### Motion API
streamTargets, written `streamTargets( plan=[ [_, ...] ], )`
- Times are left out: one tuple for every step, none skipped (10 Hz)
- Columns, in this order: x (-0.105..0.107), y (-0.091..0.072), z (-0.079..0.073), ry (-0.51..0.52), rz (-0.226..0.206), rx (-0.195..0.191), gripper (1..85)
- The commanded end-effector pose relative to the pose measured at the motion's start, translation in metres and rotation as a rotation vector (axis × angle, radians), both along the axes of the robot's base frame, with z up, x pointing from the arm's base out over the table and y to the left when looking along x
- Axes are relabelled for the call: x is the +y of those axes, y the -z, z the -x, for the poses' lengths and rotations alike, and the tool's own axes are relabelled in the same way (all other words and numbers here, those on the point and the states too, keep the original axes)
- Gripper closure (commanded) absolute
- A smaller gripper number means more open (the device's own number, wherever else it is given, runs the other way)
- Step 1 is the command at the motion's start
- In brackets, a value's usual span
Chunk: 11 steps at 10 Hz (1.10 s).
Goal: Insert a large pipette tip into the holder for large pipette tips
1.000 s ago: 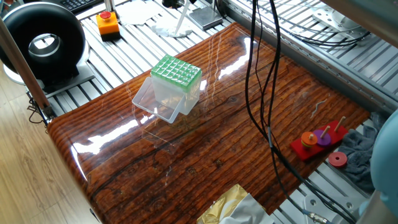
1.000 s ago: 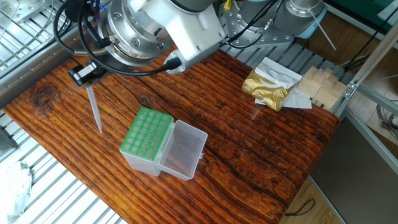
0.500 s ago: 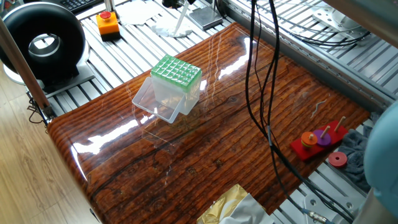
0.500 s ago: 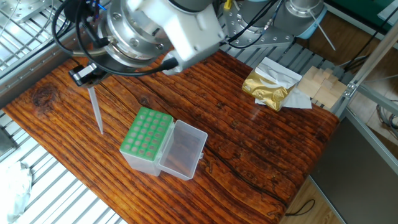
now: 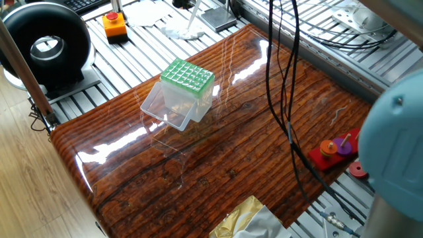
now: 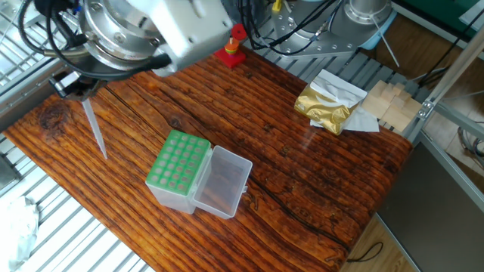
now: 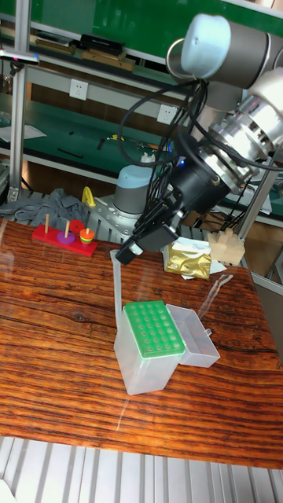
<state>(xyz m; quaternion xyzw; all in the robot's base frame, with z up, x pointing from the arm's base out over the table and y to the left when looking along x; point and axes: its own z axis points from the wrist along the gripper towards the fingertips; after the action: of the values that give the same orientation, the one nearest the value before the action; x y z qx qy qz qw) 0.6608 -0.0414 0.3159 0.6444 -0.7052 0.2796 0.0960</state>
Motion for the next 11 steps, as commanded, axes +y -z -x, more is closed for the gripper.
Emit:
streamTargets(
  plan=[
    [0.015, 0.002, 0.016, 0.038, -0.02, -0.015, 84.7],
    [0.024, 0.005, 0.026, 0.048, -0.033, -0.018, 84.7],
    [0.03, 0.006, 0.031, 0.05, -0.037, -0.021, 84.7],
    [0.04, 0.006, 0.031, 0.043, -0.041, -0.024, 84.7],
    [0.041, 0.003, 0.031, 0.054, -0.027, -0.031, 84.7],
    [0.039, 0.003, 0.033, 0.088, -0.029, -0.045, 84.7],
    [0.041, 0.004, 0.033, 0.102, -0.041, -0.053, 84.7],
    [0.042, 0.005, 0.033, 0.1, -0.045, -0.051, 84.7],
    [0.033, -0.002, 0.03, 0.065, 0.007, -0.047, 84.7],
    [0.029, -0.005, 0.028, 0.023, 0.034, -0.029, 84.7],
    [0.029, -0.005, 0.026, -0.022, 0.047, -0.006, 84.7]
  ],
)
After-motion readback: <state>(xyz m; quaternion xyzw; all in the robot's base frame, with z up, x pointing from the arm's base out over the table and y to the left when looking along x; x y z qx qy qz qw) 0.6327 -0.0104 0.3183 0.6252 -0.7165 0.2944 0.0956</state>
